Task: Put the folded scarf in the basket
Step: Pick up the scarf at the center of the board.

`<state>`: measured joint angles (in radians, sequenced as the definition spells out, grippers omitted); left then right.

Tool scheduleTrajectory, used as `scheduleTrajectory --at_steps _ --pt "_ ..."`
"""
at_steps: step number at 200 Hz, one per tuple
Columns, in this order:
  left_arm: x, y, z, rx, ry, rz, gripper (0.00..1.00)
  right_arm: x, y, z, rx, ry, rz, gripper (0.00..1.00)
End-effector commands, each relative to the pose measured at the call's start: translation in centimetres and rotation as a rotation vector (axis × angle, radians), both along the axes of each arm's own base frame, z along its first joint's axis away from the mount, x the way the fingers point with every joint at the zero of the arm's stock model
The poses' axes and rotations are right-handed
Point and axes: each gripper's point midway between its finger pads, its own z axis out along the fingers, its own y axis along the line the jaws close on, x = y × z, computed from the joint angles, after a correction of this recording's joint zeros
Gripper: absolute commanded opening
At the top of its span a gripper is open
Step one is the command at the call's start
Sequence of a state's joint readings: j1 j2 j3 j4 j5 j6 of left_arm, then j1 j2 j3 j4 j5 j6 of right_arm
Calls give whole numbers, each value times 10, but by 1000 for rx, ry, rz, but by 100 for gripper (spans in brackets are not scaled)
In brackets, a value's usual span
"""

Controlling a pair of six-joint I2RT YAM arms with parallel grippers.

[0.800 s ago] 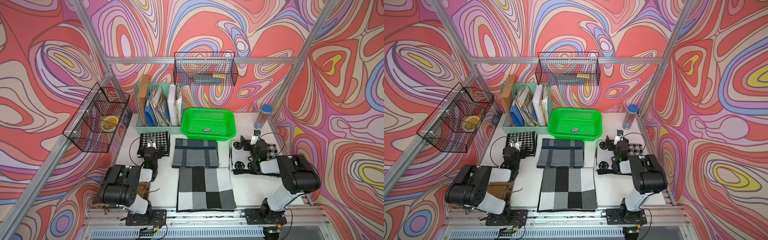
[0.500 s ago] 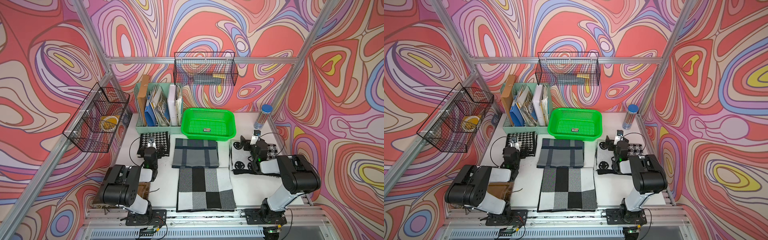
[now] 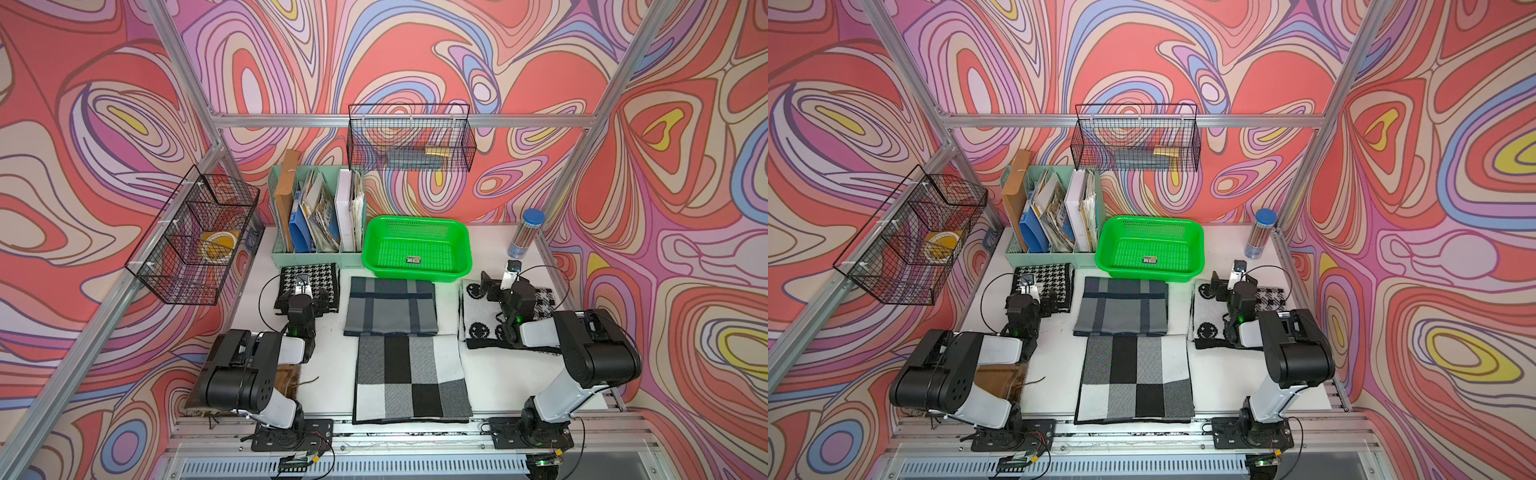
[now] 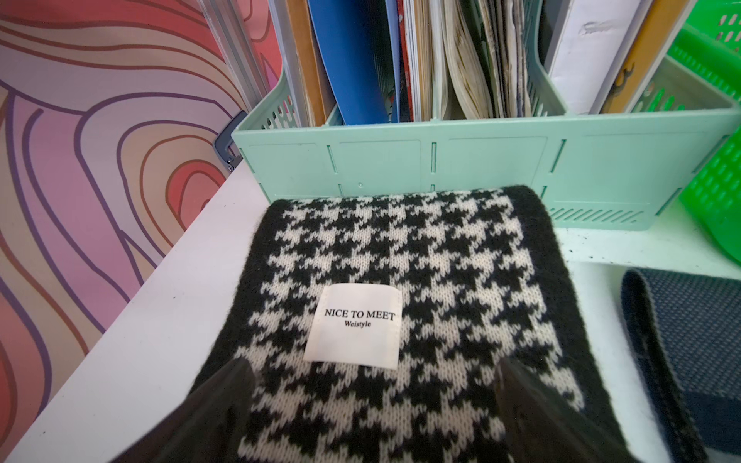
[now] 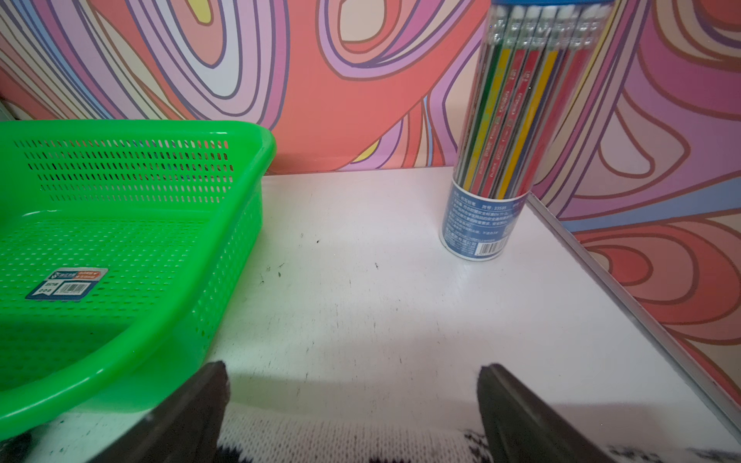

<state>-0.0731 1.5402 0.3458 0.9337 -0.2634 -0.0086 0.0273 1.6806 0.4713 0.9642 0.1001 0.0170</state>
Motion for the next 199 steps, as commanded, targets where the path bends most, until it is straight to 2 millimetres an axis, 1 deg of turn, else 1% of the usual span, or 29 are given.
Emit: scheduleTrajectory --at_steps 1,27,38,54,61,74,86,99,113,122,131,134,144,151,158,168,176,188,199 --pt "4 0 3 -9 -12 -4 99 -3 -3 -12 -1 32 -13 98" --pt "4 -1 3 -10 -11 -5 99 -3 -3 -12 -3 32 -13 98" --pt "4 -1 3 -12 -11 -6 99 -4 -4 -8 -6 19 -15 98" --pt "2 0 4 -10 -17 -1 99 -5 3 4 -11 16 29 98" --pt "0 1 8 -11 -37 3 99 -7 5 10 -8 26 39 98" --pt "-8 2 24 -14 -79 10 99 -9 4 21 17 50 30 98" --pt "-15 0 39 -22 -73 8 99 -13 5 31 51 54 24 98" --pt "-24 2 54 -112 -29 47 99 -20 7 46 80 43 31 98" --pt "-37 1 71 -200 -7 77 99 -32 1 70 144 -1 -15 98" --pt "-46 2 80 -243 -37 89 99 -41 -3 87 191 -30 -49 98" --pt "-58 11 88 -331 -106 166 99 -50 -11 100 271 -53 -116 98" --pt "-63 17 88 -366 -128 213 99 -53 -15 104 307 -60 -146 98" --pt "-86 33 85 -550 -196 376 99 -66 -25 106 406 -35 -241 98" --pt "-99 34 81 -638 -213 414 99 -75 -28 107 447 -11 -281 98" --pt "-105 26 83 -681 -232 362 99 -83 -31 107 469 19 -310 98" --pt "-106 8 97 -710 -297 206 99 -97 -34 100 495 81 -365 98" --pt "-111 -1 103 -759 -335 143 99 -105 -35 93 501 125 -384 98" --pt "-121 -4 103 -844 -351 132 99 -108 -21 87 470 189 -293 98" --pt "-129 -9 105 -869 -337 110 99 -111 -9 81 478 250 -235 98"
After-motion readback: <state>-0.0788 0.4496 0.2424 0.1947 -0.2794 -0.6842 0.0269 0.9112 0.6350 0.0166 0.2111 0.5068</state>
